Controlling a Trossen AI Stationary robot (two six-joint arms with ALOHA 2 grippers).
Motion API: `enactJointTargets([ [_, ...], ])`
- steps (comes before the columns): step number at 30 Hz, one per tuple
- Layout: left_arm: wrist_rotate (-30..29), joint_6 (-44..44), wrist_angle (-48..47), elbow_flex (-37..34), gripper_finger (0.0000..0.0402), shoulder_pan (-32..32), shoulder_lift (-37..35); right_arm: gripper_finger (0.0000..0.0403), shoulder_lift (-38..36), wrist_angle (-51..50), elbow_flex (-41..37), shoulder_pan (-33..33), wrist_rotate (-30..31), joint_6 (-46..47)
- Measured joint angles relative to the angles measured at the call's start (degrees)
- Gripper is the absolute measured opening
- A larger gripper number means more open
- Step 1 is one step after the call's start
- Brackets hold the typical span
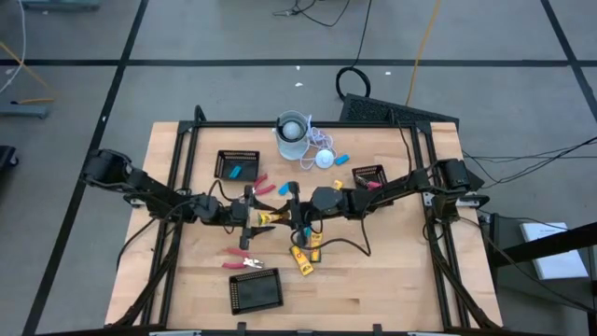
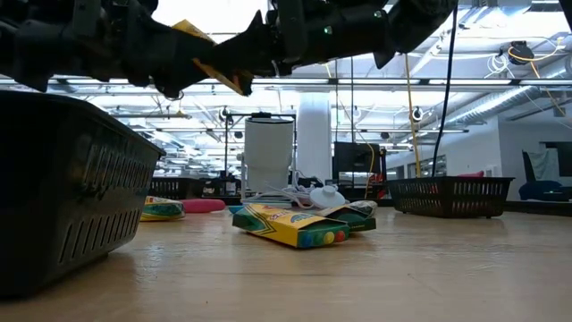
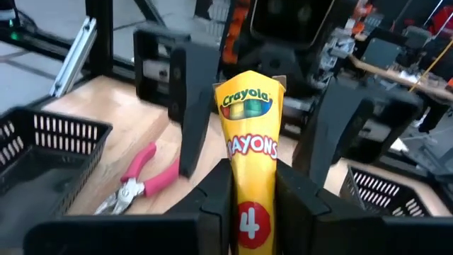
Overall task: Pick & Place School Supplies
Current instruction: Put the yellow crayon box into the bottom black bin
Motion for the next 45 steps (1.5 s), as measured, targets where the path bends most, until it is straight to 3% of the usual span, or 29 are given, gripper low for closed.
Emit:
enactJointTargets([
  [12, -2.3, 2.0, 0.1, -0.1, 0.0238, -1.7, -0.4, 0.0063, 0.0, -1.4, 0.0, 0.1, 0.1, 0.8],
  [24, -8.2, 6.3, 0.4, -0.2, 0.0075, -4.5, -0.5, 0.0063, 0.0, -1.3, -0.1, 0.1, 0.5, 1.9],
  [37, -10.0, 6.7, 0.0, -0.1, 0.0073, -5.6, -0.5, 0.0065, 0.0, -1.4, -0.1, 0.1, 1.1, 0.9],
  [45, -8.8, 6.2, -2.1, -0.1, 0.0073, -6.2, -0.4, 0.0222, 0.0, -4.7, 0.0, 0.2, 2.9, 0.9],
])
